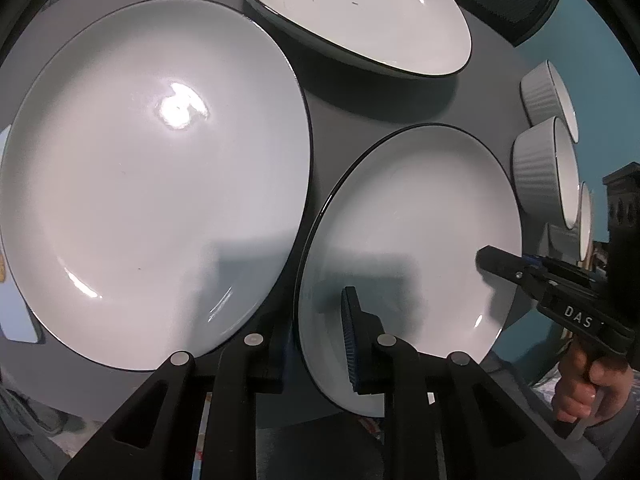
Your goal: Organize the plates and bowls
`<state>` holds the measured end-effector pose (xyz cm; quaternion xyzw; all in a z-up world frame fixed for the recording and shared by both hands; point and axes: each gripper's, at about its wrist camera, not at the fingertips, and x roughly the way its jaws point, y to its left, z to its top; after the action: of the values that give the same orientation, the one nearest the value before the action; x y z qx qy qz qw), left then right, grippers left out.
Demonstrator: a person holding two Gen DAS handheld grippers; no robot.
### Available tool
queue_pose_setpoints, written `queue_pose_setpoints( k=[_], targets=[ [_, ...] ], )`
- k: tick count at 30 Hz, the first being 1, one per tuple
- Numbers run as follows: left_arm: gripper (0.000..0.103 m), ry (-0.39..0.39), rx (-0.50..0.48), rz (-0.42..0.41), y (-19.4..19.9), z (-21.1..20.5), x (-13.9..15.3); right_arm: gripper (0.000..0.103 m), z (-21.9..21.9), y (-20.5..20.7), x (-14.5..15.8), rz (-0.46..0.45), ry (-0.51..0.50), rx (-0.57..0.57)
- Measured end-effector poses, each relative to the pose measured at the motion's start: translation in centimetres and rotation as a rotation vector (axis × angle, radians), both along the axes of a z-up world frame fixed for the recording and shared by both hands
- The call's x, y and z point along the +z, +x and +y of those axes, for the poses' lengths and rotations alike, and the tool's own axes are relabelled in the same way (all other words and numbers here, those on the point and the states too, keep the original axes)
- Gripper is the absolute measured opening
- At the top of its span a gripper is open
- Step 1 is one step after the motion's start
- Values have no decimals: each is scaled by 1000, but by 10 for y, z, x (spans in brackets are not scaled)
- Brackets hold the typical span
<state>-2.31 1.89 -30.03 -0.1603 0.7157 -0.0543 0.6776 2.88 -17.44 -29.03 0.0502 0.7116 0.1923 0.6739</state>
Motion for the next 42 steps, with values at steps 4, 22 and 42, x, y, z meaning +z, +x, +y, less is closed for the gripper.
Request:
queue_pose_setpoints(
  k=[4,22,42],
  targets=[
    [20,-10,-7,-4,-5,-4,4,16,-4,-1,1,-1,14,3],
    [20,-2,8,-73,35,27,55,14,5,33,38,-48,56,-32],
    [21,62,66,-100,140,89,50,13,73,132,34,-98,65,24]
  ],
)
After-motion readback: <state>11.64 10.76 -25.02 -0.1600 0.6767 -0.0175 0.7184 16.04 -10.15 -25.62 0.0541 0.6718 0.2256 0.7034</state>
